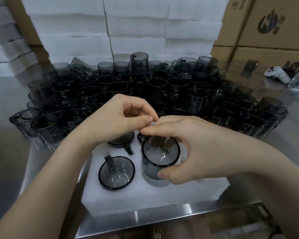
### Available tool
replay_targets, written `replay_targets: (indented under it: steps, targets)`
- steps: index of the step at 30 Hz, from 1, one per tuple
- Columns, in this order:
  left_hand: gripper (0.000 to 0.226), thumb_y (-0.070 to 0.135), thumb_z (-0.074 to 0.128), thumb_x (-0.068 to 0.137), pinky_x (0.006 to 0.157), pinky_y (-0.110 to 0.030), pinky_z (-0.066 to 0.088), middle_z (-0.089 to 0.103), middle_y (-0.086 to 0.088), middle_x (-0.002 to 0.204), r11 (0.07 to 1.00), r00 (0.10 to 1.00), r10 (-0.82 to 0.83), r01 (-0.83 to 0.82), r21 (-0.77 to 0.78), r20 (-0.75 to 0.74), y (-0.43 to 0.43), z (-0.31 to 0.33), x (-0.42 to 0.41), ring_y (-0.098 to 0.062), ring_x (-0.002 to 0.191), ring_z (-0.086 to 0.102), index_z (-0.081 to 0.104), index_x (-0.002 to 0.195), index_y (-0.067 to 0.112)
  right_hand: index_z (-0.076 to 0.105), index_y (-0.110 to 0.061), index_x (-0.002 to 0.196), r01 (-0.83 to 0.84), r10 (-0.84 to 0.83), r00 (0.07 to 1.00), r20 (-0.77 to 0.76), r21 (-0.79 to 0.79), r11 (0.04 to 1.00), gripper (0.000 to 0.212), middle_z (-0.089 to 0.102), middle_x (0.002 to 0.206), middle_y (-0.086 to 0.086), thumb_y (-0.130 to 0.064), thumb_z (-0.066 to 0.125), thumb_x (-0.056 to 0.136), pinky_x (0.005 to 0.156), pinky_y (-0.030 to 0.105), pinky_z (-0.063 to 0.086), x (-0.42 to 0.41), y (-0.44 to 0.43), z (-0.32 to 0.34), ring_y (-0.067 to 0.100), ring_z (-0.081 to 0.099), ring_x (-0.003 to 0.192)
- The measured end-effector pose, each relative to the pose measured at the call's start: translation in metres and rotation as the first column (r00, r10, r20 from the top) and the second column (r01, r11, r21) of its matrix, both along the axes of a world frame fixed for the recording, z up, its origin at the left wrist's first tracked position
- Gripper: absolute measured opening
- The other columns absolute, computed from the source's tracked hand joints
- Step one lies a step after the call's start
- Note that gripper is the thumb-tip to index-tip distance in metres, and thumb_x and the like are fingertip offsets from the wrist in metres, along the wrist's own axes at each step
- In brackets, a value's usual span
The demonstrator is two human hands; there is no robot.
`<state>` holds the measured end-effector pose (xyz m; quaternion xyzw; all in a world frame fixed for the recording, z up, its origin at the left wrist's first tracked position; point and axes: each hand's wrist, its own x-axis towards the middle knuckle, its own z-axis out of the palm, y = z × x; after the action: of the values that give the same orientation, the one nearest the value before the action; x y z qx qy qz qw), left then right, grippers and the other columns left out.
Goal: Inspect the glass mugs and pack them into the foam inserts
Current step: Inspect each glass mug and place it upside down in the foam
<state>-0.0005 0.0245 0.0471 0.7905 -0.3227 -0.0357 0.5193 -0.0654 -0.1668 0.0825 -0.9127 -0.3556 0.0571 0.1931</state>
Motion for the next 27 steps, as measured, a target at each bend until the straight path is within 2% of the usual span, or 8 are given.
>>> replay_targets:
  steps: [8, 10, 13, 17, 19, 21, 23, 27]
  targets:
    - [0.011, 0.022, 0.064, 0.083, 0.057, -0.030, 0.039, 0.061, -0.024, 0.061, 0.999, 0.999, 0.025, -0.026, -0.028, -0.042, -0.001, -0.005, -0.005, -0.024, 0.056, 0.046, 0.074, 0.085, 0.018, 0.062, -0.007, 0.117, 0.020, -0.021, 0.998, -0.058, -0.022, 1.000, 0.056, 0.062, 0.116, 0.004, -0.040, 0.071, 0.073, 0.091, 0.034, 0.043, -0.006, 0.001, 0.002, 0.015, 0.053, 0.109]
    - [0.008, 0.017, 0.066, 0.084, 0.054, -0.021, 0.040, 0.061, -0.019, 0.057, 0.999, 0.999, 0.023, -0.025, -0.037, -0.044, -0.001, -0.007, -0.005, -0.016, 0.053, 0.049, 0.074, 0.084, 0.015, 0.059, -0.004, 0.117, 0.036, -0.038, 0.999, -0.037, -0.047, 0.998, 0.058, 0.060, 0.119, 0.003, -0.040, 0.070, 0.073, 0.093, 0.035, 0.043, -0.008, 0.003, -0.003, 0.015, 0.051, 0.112]
    - [0.008, -0.001, 0.063, 0.091, 0.051, -0.009, 0.041, 0.062, -0.001, 0.051, 0.999, 0.999, 0.006, -0.009, -0.051, -0.052, -0.001, -0.009, -0.005, -0.002, 0.046, 0.053, 0.070, 0.090, 0.000, 0.056, -0.009, 0.123, 0.011, -0.011, 1.000, 0.000, -0.095, 0.995, 0.055, 0.049, 0.121, -0.007, -0.037, 0.070, 0.078, 0.091, 0.021, 0.035, -0.009, 0.006, -0.012, 0.006, 0.039, 0.110]
    - [0.010, -0.001, 0.060, 0.091, 0.061, -0.022, 0.053, 0.068, -0.014, 0.061, 0.999, 0.999, -0.002, -0.001, -0.049, -0.046, -0.001, -0.010, -0.004, -0.019, 0.057, 0.064, 0.070, 0.091, 0.001, 0.036, -0.029, 0.141, -0.005, 0.002, 1.000, -0.016, -0.237, 0.971, 0.062, 0.025, 0.126, -0.014, -0.054, 0.055, 0.088, 0.100, 0.025, 0.031, -0.007, -0.002, -0.021, 0.010, 0.023, 0.117]
    - [0.009, 0.001, 0.062, 0.092, 0.061, -0.024, 0.054, 0.068, -0.011, 0.063, 0.998, 0.999, 0.010, -0.013, -0.060, -0.041, -0.002, -0.010, -0.003, -0.019, 0.059, 0.064, 0.070, 0.090, 0.003, 0.007, -0.041, 0.151, -0.004, -0.002, 1.000, -0.019, -0.297, 0.955, 0.073, 0.007, 0.142, -0.019, -0.065, 0.038, 0.089, 0.111, 0.029, 0.019, -0.008, -0.007, -0.028, 0.013, 0.005, 0.133]
    - [0.006, 0.006, 0.065, 0.089, 0.060, -0.021, 0.052, 0.067, -0.006, 0.064, 0.997, 0.999, 0.031, -0.033, -0.065, -0.018, -0.003, -0.011, -0.003, -0.012, 0.060, 0.064, 0.071, 0.089, 0.006, -0.015, -0.044, 0.148, 0.002, -0.004, 1.000, -0.005, -0.322, 0.947, 0.076, -0.019, 0.152, -0.023, -0.071, 0.021, 0.087, 0.116, 0.031, -0.004, -0.014, -0.008, -0.039, 0.001, -0.027, 0.137]
    - [0.007, 0.004, 0.065, 0.090, 0.059, -0.018, 0.050, 0.067, -0.004, 0.065, 0.998, 0.999, 0.038, -0.038, -0.059, -0.001, -0.004, -0.010, -0.002, -0.007, 0.061, 0.063, 0.072, 0.089, 0.007, -0.026, -0.042, 0.145, 0.018, -0.006, 0.999, 0.038, -0.332, 0.943, 0.079, -0.035, 0.153, -0.018, -0.077, 0.008, 0.083, 0.115, 0.037, -0.019, -0.020, -0.007, -0.050, -0.003, -0.043, 0.131]
    - [0.012, 0.000, 0.061, 0.091, 0.057, -0.019, 0.050, 0.066, -0.004, 0.064, 0.997, 0.998, 0.062, -0.062, -0.036, 0.002, -0.007, -0.010, -0.001, -0.006, 0.060, 0.063, 0.072, 0.089, 0.005, -0.027, -0.042, 0.146, 0.025, -0.005, 0.998, 0.067, -0.306, 0.952, 0.082, -0.039, 0.152, -0.017, -0.082, 0.002, 0.080, 0.115, 0.042, -0.022, -0.020, -0.006, -0.055, -0.001, -0.046, 0.131]
